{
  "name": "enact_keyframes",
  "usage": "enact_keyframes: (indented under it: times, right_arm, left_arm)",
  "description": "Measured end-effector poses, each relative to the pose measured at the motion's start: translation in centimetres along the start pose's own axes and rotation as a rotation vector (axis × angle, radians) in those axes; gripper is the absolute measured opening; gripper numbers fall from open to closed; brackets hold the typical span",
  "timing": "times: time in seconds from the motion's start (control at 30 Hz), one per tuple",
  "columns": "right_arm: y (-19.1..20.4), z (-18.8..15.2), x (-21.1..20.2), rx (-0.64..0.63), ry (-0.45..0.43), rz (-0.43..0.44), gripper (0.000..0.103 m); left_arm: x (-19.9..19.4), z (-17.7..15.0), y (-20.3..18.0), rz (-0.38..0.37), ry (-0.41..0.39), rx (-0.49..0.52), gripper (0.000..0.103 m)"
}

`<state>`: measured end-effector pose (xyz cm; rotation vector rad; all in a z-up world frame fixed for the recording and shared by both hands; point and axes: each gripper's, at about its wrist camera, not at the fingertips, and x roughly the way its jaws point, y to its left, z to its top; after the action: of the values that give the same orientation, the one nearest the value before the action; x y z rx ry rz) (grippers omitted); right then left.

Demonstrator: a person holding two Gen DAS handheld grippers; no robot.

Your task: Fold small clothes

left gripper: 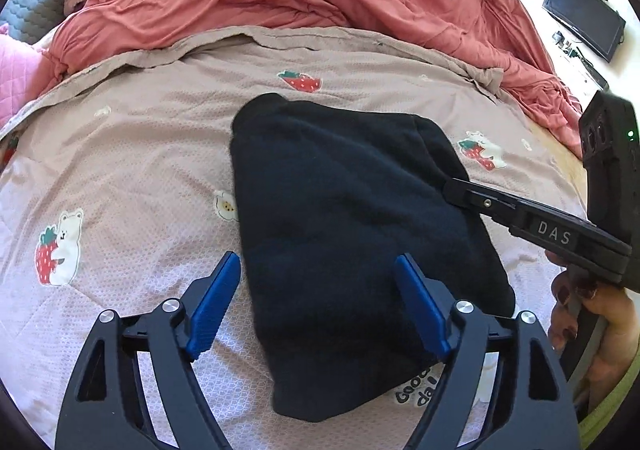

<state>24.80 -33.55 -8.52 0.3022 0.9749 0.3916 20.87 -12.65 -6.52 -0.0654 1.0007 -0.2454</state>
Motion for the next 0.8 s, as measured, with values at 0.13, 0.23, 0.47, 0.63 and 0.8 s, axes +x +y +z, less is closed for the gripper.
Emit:
enact_keyframes:
  times: [0.13,0.23,0.47,0.63,0.8]
  right_arm:
    - [-1.7,-0.7,1.5,0.009,0.028,-0.074,0.010]
    - [-1.7,-1.0,2.3,-0.002,0.032,-0.068,0.015]
    - [-1.4,-0.9,-0.4,-0.007,-0.030,-0.061,0.032]
    - [0.1,-2.3,-3.7,-0.034,-0.064,-0.011,0.036]
    - [0.7,-4.2,-3.3,-0.014,-0.006,-0.014,0.040]
  left_arm:
    - [1.0,-0.1,0.3,0.001,0.027,-0.007,0.080]
    - [2.0,-0.4,0.7,0.003,0.054,-0.026,0.080]
    - [1.3,-0.9,1.3,0.028,0.032,-0.011,0.081]
    - [0.2,-1.6,1.3,0.022,0.015,0.005,0.081]
    - [0.1,-2.5,1.9,0.005,0.029,-0.024,0.081]
